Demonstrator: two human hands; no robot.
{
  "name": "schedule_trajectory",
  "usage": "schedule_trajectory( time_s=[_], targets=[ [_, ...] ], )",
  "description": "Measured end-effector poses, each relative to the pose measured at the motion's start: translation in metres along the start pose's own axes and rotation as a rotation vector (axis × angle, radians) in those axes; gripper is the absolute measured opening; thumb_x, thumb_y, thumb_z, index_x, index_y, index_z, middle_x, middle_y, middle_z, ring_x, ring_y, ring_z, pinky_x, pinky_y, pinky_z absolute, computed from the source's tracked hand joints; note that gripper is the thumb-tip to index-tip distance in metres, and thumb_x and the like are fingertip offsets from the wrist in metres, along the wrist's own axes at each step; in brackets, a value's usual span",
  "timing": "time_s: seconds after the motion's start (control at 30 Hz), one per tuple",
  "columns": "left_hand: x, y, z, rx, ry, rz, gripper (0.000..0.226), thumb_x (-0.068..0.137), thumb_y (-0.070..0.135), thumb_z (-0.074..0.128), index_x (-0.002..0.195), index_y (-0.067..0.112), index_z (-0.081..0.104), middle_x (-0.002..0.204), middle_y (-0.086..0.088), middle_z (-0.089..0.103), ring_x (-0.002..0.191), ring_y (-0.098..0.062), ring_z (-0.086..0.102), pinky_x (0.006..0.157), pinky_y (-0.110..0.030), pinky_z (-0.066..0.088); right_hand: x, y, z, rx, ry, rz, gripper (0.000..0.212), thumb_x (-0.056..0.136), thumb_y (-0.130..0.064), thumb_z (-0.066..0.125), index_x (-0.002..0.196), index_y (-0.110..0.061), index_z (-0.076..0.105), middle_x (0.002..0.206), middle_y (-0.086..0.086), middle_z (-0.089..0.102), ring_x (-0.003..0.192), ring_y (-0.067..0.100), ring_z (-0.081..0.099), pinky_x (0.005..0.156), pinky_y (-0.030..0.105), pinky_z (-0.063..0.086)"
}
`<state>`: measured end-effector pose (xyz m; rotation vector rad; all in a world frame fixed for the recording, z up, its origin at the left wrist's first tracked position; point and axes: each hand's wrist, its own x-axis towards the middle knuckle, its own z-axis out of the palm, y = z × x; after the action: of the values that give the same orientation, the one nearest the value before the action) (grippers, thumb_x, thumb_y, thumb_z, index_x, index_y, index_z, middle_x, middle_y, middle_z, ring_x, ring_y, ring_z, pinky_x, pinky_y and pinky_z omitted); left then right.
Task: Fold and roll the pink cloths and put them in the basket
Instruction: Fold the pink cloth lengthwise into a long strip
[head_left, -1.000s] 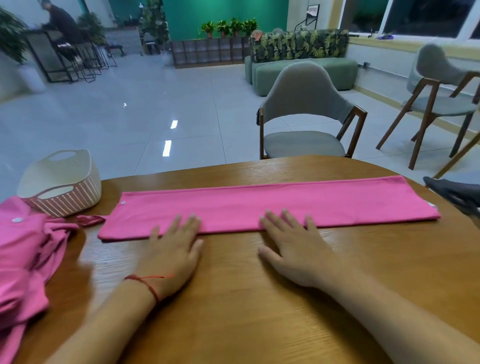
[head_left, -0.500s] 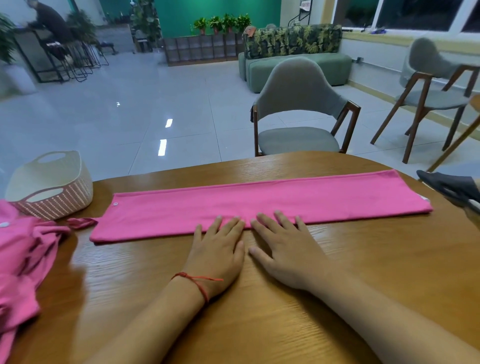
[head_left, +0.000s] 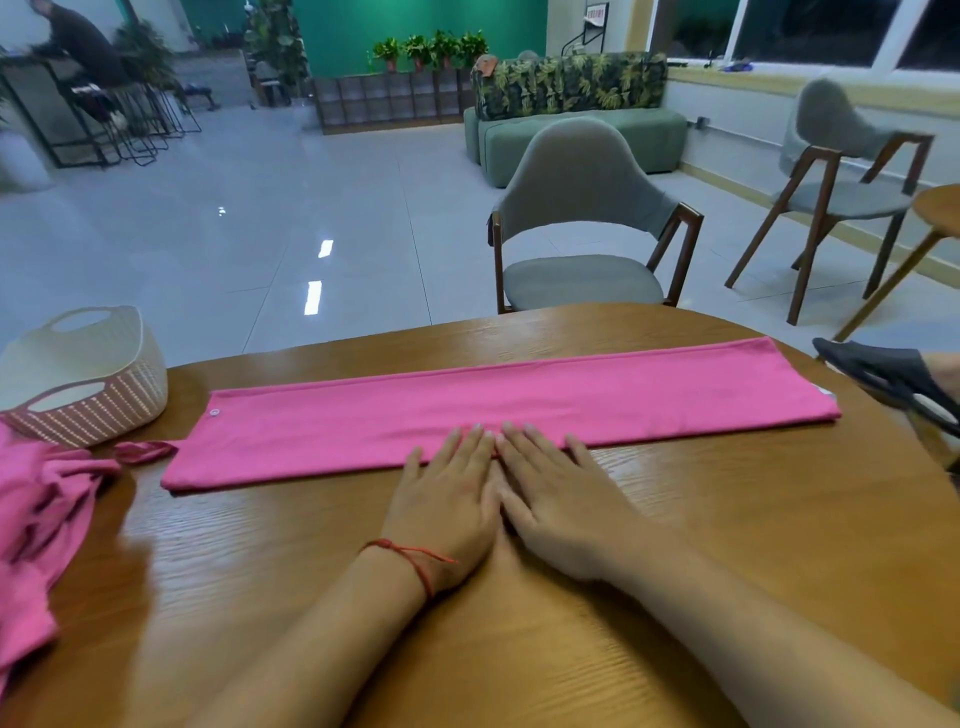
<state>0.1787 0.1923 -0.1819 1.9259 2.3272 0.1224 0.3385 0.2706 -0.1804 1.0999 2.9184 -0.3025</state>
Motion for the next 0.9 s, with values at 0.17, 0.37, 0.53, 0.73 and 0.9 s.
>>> schedule_trajectory(
  time_s=[0.17,0.37,0.53,0.73,0.9],
  targets=[
    [-0.034,-0.093,-0.002,0.049,0.024,-0.135,0.068,0.097,0.062,0.004,0.163,0.048,-0.008,0.170,0.023,-0.011,0.159,-0.007,-0.009,0.128,-0.052,0.005,-0.037,0.090,-0.016,-0.036,-0.023,0.172,0.069,0.102,-0.076,0.008,0.165,-0.052,-0.010,0.171,-0.024,-0.023,0.158,0.002,-0.023,0.130,0.051,-0.011],
    [-0.086,-0.216,-0.012,0.048,0.046,-0.443,0.074,0.094,0.071,0.001,0.164,0.047,-0.001,0.168,0.023,-0.011,0.158,-0.004,-0.007,0.128,-0.053,0.000,-0.074,0.190,-0.036,-0.026,-0.027,0.412,0.073,0.095,-0.085,0.003,0.162,-0.058,-0.012,0.172,-0.022,-0.022,0.159,0.004,-0.019,0.130,0.056,-0.008],
    [-0.093,-0.277,-0.008,0.057,0.037,-0.636,0.102,0.083,0.086,-0.008,0.167,0.032,0.008,0.169,0.022,-0.006,0.160,-0.013,0.000,0.129,-0.058,0.006,-0.096,0.237,-0.042,-0.047,-0.005,0.654,0.089,0.089,-0.091,-0.004,0.165,-0.047,-0.013,0.171,-0.014,-0.024,0.161,0.011,-0.013,0.130,0.060,-0.004],
    [-0.076,-0.207,-0.029,0.156,0.053,-0.697,0.072,0.104,0.060,0.019,0.162,0.020,0.030,0.175,0.000,0.012,0.161,-0.027,0.002,0.126,-0.057,0.009,-0.090,0.203,-0.050,-0.102,-0.003,0.607,0.096,0.093,-0.087,0.004,0.170,-0.030,-0.002,0.178,-0.004,-0.008,0.164,0.016,-0.004,0.130,0.056,-0.003],
    [-0.069,-0.198,-0.009,0.114,0.062,-0.587,0.082,0.100,0.066,0.012,0.165,0.018,0.021,0.174,-0.001,0.015,0.160,-0.019,0.013,0.126,-0.057,0.017,-0.098,0.206,-0.044,-0.009,0.036,0.512,0.079,0.097,-0.083,0.010,0.167,-0.047,0.002,0.176,-0.016,-0.005,0.163,0.007,-0.001,0.131,0.052,0.000]
  ],
)
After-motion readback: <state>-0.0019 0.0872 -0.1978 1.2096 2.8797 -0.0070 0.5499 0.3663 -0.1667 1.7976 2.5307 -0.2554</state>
